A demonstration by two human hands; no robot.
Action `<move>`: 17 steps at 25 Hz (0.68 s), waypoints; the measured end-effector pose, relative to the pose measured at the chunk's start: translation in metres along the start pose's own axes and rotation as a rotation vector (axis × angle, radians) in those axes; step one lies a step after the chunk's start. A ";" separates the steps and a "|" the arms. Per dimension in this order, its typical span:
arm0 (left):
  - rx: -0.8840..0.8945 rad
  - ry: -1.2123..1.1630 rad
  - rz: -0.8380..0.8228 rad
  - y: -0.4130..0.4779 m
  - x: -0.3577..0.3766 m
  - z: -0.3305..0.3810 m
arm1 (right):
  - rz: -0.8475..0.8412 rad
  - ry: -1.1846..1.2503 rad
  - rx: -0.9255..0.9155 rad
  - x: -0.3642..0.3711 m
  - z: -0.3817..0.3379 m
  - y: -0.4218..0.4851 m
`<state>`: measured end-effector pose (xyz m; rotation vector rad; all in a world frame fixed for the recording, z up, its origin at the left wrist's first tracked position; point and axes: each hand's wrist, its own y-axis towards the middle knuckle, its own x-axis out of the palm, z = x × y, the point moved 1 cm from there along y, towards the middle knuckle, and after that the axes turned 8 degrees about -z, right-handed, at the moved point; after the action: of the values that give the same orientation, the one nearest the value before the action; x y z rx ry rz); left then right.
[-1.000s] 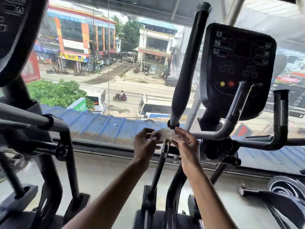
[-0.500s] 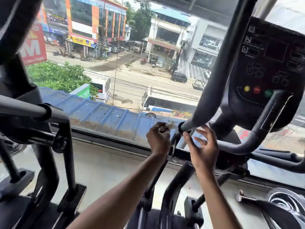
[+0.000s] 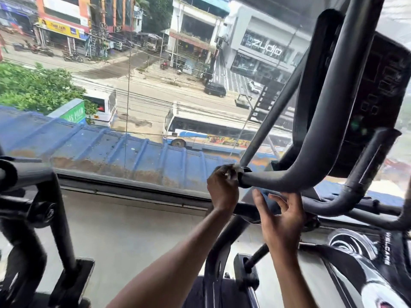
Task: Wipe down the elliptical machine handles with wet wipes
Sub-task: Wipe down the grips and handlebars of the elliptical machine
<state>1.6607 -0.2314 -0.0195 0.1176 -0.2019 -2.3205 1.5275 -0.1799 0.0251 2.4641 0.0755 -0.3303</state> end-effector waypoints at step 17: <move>0.359 -0.067 -0.324 -0.034 -0.024 0.004 | 0.032 -0.153 -0.019 0.002 -0.010 -0.004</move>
<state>1.6525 -0.1910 -0.0216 0.2689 -0.6772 -2.5886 1.5311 -0.1708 0.0298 2.4099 -0.0256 -0.4997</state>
